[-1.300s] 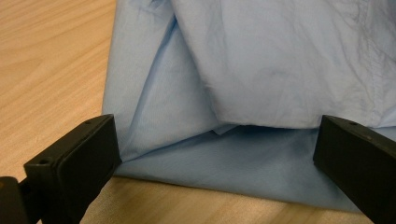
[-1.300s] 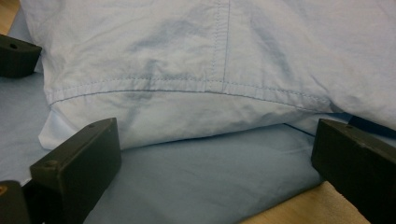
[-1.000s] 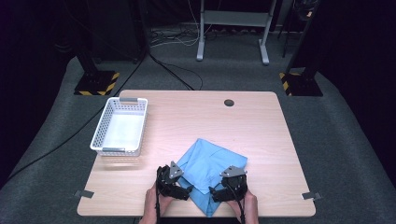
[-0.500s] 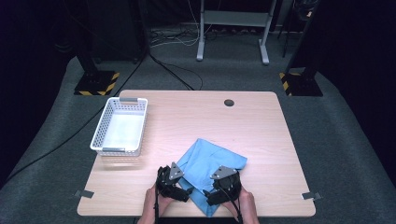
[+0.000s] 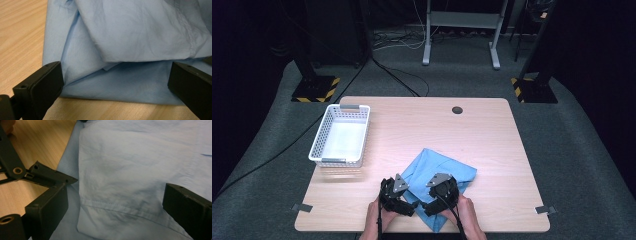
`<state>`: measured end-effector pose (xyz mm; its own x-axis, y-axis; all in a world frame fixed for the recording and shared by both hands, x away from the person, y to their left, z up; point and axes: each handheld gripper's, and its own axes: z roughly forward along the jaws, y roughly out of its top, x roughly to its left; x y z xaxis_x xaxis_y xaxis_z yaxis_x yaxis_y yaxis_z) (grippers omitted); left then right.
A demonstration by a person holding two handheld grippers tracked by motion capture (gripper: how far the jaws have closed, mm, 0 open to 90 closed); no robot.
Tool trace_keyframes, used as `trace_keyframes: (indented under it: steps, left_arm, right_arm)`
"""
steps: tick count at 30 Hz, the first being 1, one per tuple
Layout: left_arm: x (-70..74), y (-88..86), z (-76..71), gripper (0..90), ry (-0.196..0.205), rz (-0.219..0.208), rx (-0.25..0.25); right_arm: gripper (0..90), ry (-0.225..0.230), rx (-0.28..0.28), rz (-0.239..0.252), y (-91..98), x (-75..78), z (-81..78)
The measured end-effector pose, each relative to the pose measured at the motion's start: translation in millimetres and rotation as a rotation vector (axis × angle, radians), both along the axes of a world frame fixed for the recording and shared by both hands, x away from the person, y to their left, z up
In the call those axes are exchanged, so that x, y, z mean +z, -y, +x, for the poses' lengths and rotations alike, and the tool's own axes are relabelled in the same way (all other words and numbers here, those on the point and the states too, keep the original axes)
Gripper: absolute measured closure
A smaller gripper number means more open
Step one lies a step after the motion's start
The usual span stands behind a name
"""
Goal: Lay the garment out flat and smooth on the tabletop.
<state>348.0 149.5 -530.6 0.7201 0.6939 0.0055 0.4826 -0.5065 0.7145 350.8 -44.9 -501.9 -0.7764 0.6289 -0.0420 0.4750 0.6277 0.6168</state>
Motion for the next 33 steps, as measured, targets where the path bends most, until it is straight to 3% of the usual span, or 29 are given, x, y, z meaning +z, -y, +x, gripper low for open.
trace_keyframes:
  steps: [3,6,7,8,9,11,14,17,27,33]
  left_arm:
    - [0.0,-0.1,0.1,0.1,0.0,0.001,0.002]
    - [0.0,-0.1,0.1,0.0,0.0,0.001,0.002]
    - [0.0,-0.2,0.1,0.0,0.0,0.001,0.002]
    - [0.1,-0.2,0.1,0.1,0.0,0.002,0.002]
    - [0.1,-0.2,0.1,0.1,0.0,0.002,0.002]
    - [-0.1,-0.1,0.2,0.1,0.001,0.0,0.002]
    - [0.0,-0.1,0.1,0.1,0.0,0.001,0.002]
    - [0.1,-0.1,0.1,0.1,-0.001,0.001,0.002]
    - [0.0,-0.1,0.1,0.1,0.0,0.0,0.002]
    - [0.0,-0.1,0.1,0.1,0.0,0.0,0.002]
  right_arm:
    - [8.2,0.002,0.002,-0.023,-4.5,-2.7,1.6]
    - [20.6,-0.022,-0.023,-0.04,-5.7,-4.7,6.9]
    - [20.6,-0.022,-0.023,-0.04,-5.7,-4.7,6.9]
    - [29.9,-0.007,-0.041,-0.063,-6.1,-4.5,8.0]
    - [29.9,-0.007,-0.041,-0.063,-6.1,-4.5,8.0]
    - [47.1,0.006,-0.053,-0.054,-3.2,-1.7,9.0]
    - [56.5,0.0,-0.066,-0.033,0.9,-0.1,10.4]
    - [72.6,0.017,-0.099,0.023,9.9,3.7,10.1]
    - [83.0,0.133,-0.168,0.038,23.7,17.7,13.8]
    - [83.0,0.159,-0.2,0.045,35.2,28.7,23.7]
